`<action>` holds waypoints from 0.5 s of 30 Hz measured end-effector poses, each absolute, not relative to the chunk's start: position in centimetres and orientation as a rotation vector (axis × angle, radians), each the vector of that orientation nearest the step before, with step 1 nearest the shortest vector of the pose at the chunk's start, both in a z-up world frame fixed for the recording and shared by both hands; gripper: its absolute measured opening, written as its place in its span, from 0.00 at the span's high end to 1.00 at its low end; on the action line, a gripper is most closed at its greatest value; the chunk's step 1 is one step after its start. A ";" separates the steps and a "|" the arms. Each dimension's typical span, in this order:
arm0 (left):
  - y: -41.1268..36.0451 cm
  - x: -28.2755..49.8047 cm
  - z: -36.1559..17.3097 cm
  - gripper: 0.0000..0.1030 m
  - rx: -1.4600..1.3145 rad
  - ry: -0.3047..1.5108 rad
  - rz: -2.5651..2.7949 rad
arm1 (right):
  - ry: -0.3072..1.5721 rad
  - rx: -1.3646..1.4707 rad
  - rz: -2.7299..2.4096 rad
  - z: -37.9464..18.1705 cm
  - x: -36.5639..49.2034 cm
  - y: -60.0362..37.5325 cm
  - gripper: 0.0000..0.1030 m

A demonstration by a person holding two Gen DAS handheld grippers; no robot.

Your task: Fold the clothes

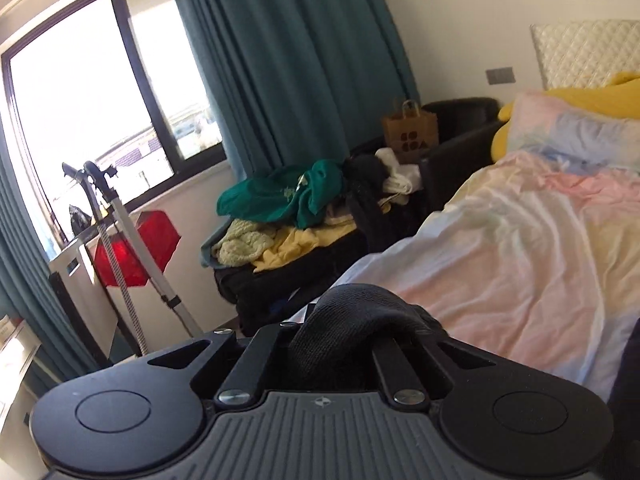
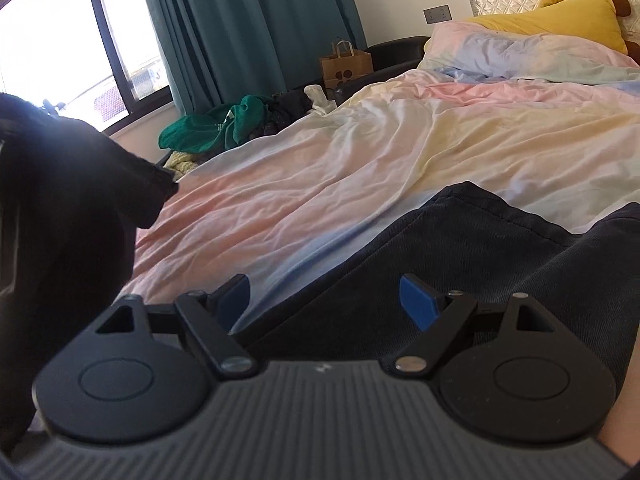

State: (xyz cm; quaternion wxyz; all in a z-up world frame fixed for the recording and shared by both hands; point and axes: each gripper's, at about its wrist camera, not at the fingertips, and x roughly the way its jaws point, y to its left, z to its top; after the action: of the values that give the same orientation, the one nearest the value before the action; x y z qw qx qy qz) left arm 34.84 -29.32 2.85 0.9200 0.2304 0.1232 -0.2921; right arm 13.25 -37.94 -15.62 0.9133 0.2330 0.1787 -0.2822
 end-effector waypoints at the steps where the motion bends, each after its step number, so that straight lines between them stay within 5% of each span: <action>1: -28.8 34.0 4.0 0.96 0.431 0.223 -0.647 | 0.360 0.479 -0.588 -15.4 13.0 -37.9 0.19; 6: -28.5 35.6 1.5 0.94 0.351 0.302 -0.614 | 0.348 0.475 -0.580 -15.0 12.7 -37.6 0.19; 10: -29.1 38.8 -3.4 0.76 0.333 0.445 -0.491 | 0.363 0.469 -0.566 -15.2 13.1 -37.6 0.19; 13: -29.4 41.1 -7.3 0.48 0.319 0.558 -0.396 | 0.380 0.473 -0.543 -15.7 13.6 -37.6 0.19; 15: -28.3 41.6 -8.8 0.41 0.299 0.605 -0.349 | 0.390 0.476 -0.521 -16.2 14.1 -37.6 0.19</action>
State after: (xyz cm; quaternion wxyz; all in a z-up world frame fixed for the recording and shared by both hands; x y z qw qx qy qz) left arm 41.55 -28.26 -8.81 0.9288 0.1459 0.2951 -0.1703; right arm 14.10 -37.58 -16.16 0.9198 0.2314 0.1900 -0.2536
